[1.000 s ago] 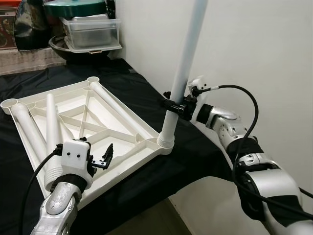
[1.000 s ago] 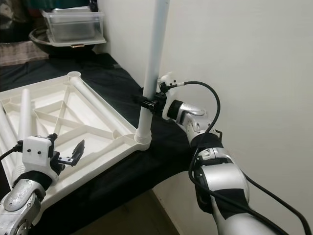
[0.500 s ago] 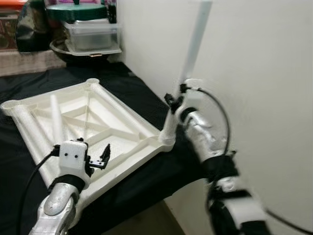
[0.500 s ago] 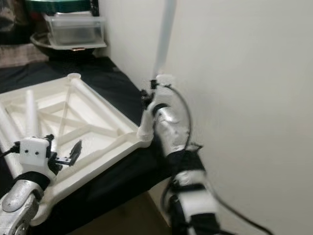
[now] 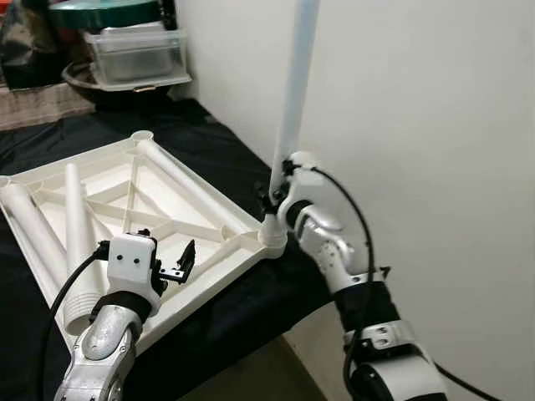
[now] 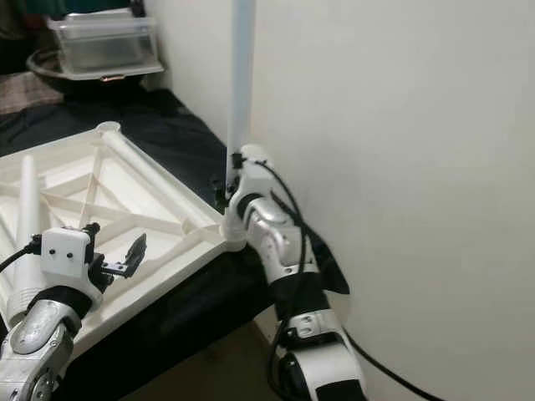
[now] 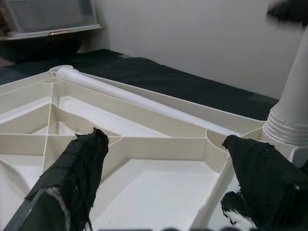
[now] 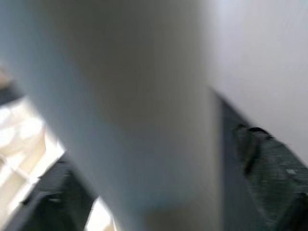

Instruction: Building children table

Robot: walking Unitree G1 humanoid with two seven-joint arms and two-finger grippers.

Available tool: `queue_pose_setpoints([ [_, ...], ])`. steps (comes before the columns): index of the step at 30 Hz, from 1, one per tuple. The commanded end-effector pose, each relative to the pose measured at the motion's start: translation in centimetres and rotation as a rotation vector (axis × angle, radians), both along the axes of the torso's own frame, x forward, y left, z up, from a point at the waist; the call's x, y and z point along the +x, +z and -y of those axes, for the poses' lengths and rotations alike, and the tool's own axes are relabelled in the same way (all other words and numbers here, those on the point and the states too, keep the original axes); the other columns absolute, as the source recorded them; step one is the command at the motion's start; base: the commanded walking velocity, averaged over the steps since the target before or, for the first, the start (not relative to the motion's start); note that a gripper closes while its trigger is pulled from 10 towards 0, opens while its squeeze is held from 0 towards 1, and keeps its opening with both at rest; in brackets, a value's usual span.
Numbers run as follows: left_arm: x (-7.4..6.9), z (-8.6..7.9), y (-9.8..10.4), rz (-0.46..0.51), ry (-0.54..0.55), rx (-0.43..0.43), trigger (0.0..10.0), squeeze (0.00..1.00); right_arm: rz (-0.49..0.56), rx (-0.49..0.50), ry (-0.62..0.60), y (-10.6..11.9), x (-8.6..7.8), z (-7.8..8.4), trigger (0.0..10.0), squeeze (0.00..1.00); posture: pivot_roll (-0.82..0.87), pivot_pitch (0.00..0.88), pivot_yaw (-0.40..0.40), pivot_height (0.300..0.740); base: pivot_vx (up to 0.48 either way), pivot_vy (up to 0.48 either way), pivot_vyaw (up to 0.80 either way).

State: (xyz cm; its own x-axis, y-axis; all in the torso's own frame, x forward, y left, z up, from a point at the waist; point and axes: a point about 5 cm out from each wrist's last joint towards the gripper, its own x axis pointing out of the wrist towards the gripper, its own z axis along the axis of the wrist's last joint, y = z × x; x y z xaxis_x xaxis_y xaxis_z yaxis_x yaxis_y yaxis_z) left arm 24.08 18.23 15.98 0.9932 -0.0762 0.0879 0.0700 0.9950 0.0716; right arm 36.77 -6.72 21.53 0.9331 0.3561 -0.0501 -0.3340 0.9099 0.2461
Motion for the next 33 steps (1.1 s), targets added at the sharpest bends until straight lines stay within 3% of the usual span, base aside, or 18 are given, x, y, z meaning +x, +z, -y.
queue_pose_setpoints([
  [1,0.1,0.1,-0.3,-0.011,-0.006,0.001,10.0,0.0,0.053,0.0,0.085,1.4,-0.1,0.5,10.0,1.0,0.03,0.0,-0.078,0.74,0.0,0.0,0.0],
  [2,0.1,0.1,-0.3,-0.011,-0.006,0.001,10.0,0.0,0.053,0.0,0.085,1.4,-0.1,0.5,10.0,1.0,0.03,0.0,-0.078,0.74,0.0,0.0,0.0],
  [3,0.2,0.1,-0.3,-0.01,-0.01,0.002,10.0,0.0,0.12,-0.017,0.22,2.8,0.0,1.2,10.0,0.0,0.03,0.0,-0.076,0.74,0.0,0.0,0.0],
  [5,0.4,0.1,-0.2,-0.009,-0.017,0.003,10.0,0.0,0.196,-0.063,0.412,4.3,0.2,2.9,10.0,0.0,0.03,0.0,-0.076,0.74,0.0,0.0,0.0],
  [10,0.4,0.4,-0.3,-0.011,-0.025,0.0,10.0,0.0,0.27,-0.158,0.609,4.3,0.4,4.5,10.0,0.0,0.03,0.0,-0.075,0.74,0.0,0.0,0.0],
  [15,0.6,0.5,-0.3,-0.011,-0.035,0.005,10.0,0.0,0.281,-0.268,0.619,3.3,1.9,4.4,10.0,0.0,0.04,0.0,-0.079,0.74,0.0,0.0,0.0],
  [24,0.5,0.2,-0.1,-0.004,-0.023,0.013,10.0,0.0,0.233,-0.239,0.648,3.2,3.0,2.5,10.0,0.0,0.08,0.0,-0.11,0.74,0.0,0.0,0.0],
  [25,0.4,0.2,-0.2,-0.004,-0.021,0.013,10.0,0.0,0.238,-0.218,0.658,3.3,3.0,2.5,6.9,0.0,0.08,0.0,-0.114,0.74,0.0,0.0,0.0],
  [27,0.2,0.2,-0.2,-0.005,-0.018,0.012,10.0,0.0,0.245,-0.196,0.683,3.4,2.9,2.5,2.8,0.0,0.08,0.0,-0.114,0.74,0.0,0.0,0.0],
  [28,0.2,0.2,-0.2,-0.006,-0.016,0.012,10.0,0.0,0.25,-0.19,0.696,3.4,2.9,2.5,0.0,0.0,0.08,0.0,-0.114,0.74,0.0,0.0,0.0],
  [33,0.1,0.2,-0.3,-0.007,-0.013,0.01,10.0,0.0,0.224,-0.191,0.707,2.4,3.0,2.9,0.0,0.0,0.1,0.0,-0.129,0.74,0.0,0.0,0.0],
])
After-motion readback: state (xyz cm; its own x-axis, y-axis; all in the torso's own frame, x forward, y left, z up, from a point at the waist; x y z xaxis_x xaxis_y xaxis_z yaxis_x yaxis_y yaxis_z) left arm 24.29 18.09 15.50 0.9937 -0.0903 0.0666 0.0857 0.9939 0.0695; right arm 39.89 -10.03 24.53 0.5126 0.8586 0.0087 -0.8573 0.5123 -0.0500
